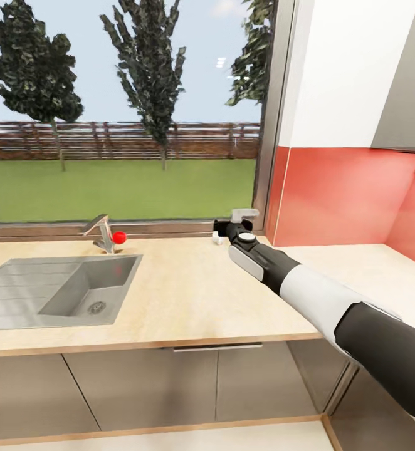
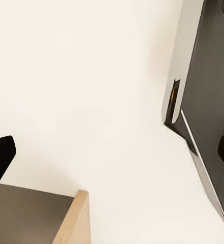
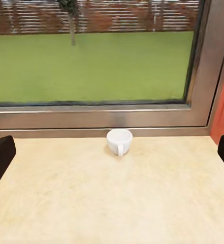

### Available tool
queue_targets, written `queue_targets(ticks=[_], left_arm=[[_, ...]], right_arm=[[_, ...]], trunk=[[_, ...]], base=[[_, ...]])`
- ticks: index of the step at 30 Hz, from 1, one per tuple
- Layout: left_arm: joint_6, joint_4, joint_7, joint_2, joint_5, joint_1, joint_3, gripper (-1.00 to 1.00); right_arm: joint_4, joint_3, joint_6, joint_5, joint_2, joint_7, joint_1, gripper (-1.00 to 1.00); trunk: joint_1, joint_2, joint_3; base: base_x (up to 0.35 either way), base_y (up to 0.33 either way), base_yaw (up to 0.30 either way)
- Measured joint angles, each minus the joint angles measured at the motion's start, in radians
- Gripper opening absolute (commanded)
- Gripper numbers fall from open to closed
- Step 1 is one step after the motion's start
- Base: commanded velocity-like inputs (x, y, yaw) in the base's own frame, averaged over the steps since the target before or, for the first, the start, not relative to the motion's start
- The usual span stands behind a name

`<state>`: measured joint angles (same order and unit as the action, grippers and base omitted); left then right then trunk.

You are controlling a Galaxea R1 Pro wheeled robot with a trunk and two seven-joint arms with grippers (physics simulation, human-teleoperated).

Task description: Set up a coffee station on the kitchen countertop: keep the coffee maker on the countertop, move the bottle of coffee from the kitchen shelf to the counter next to the coffee maker, place a paper coffee filter on top of the coffee maker, put the saucer next to the coffee maker with the coffee cup on the saucer, and place the electric kettle next to the coffee maker.

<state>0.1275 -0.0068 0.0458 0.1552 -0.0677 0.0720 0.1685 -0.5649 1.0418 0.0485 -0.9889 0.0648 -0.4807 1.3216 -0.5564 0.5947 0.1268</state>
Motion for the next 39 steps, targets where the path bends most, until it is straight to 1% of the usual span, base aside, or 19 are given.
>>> queue_targets(ticks=[6, 12, 15, 24, 31, 39], left_arm=[[-0.023, 0.0, 0.001, 0.001, 0.0, 0.0, 0.0, 1.0], [-0.027, 0.001, 0.001, 0.0, 0.0, 0.0, -0.002, 1.0], [-0.028, 0.001, 0.001, 0.0, 0.0, 0.0, -0.002, 1.0], [-0.026, 0.001, 0.001, -0.001, 0.0, 0.0, -0.002, 1.0], [-0.026, 0.001, 0.001, 0.0, 0.0, 0.0, -0.002, 1.0], [-0.026, 0.001, 0.0, -0.002, 0.0, 0.0, -0.004, 1.0]], right_arm=[[0.003, 0.0, -0.001, -0.001, -0.003, 0.0, -0.003, 1.0], [0.004, 0.0, -0.001, -0.003, -0.005, 0.0, -0.005, 1.0], [0.004, 0.0, 0.0, -0.002, -0.011, 0.0, -0.007, 1.0], [0.003, 0.0, 0.001, -0.002, -0.013, 0.0, -0.016, 1.0], [0.004, 0.0, 0.002, -0.005, -0.013, -0.001, -0.023, 1.0], [0.007, 0.0, 0.004, -0.001, -0.014, 0.0, -0.037, 1.0]], trunk=[[0.0, 0.0, 0.0], [0.0, 0.0, 0.0], [0.0, 0.0, 0.0], [0.0, 0.0, 0.0], [-0.001, 0.0, 0.006], [0.0, 0.0, 0.008]], base=[[0.336, -0.075, 0.0], [0.335, -0.076, 0.0], [0.335, -0.074, 0.0], [0.324, -0.015, 0.002], [0.059, 0.0, 0.12], [0.135, -0.079, 0.016]])
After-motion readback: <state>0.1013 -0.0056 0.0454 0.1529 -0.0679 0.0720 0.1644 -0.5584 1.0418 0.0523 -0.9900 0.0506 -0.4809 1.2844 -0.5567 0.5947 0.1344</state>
